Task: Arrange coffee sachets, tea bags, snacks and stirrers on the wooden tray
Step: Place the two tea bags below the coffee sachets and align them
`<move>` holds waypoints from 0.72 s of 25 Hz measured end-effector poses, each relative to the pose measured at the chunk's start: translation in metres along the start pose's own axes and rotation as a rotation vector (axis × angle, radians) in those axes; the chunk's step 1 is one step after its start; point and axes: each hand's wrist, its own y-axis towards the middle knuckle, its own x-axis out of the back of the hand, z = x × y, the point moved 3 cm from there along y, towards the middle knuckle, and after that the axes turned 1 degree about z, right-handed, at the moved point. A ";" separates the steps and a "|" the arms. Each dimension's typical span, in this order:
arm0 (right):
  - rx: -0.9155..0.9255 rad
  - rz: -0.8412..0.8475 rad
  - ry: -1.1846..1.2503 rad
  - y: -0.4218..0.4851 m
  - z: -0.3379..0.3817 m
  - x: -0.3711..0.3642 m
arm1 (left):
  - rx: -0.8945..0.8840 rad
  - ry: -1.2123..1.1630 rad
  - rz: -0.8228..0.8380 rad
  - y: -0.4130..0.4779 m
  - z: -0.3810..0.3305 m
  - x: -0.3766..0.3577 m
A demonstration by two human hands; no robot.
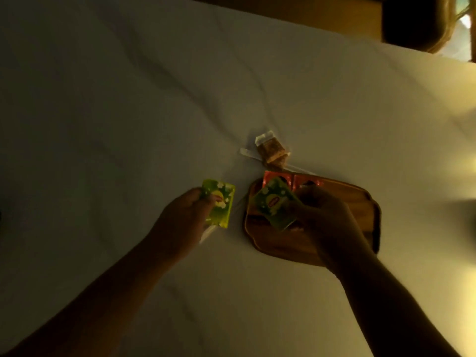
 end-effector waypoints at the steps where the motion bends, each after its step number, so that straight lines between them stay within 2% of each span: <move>1: -0.070 -0.046 0.047 -0.015 -0.019 0.028 | -0.003 -0.002 0.109 -0.012 -0.002 -0.032; 2: -0.140 -0.078 0.107 -0.038 -0.041 0.061 | 0.002 0.003 0.208 -0.027 -0.009 -0.074; 5: -0.188 -0.085 0.182 -0.052 -0.064 0.069 | 0.002 -0.015 0.197 -0.033 -0.002 -0.084; 9: -0.123 -0.123 -0.098 -0.059 -0.080 0.090 | -0.040 0.061 0.228 -0.036 -0.008 -0.117; 13: -0.027 -0.153 -0.255 -0.054 -0.083 0.098 | -0.126 0.269 0.111 -0.034 -0.016 -0.123; 16: 0.027 -0.162 -0.531 -0.050 -0.084 0.097 | -0.218 0.425 0.009 -0.035 -0.022 -0.118; 18: 0.132 -0.251 -0.733 -0.053 -0.079 0.098 | -0.310 0.514 -0.084 -0.040 -0.025 -0.115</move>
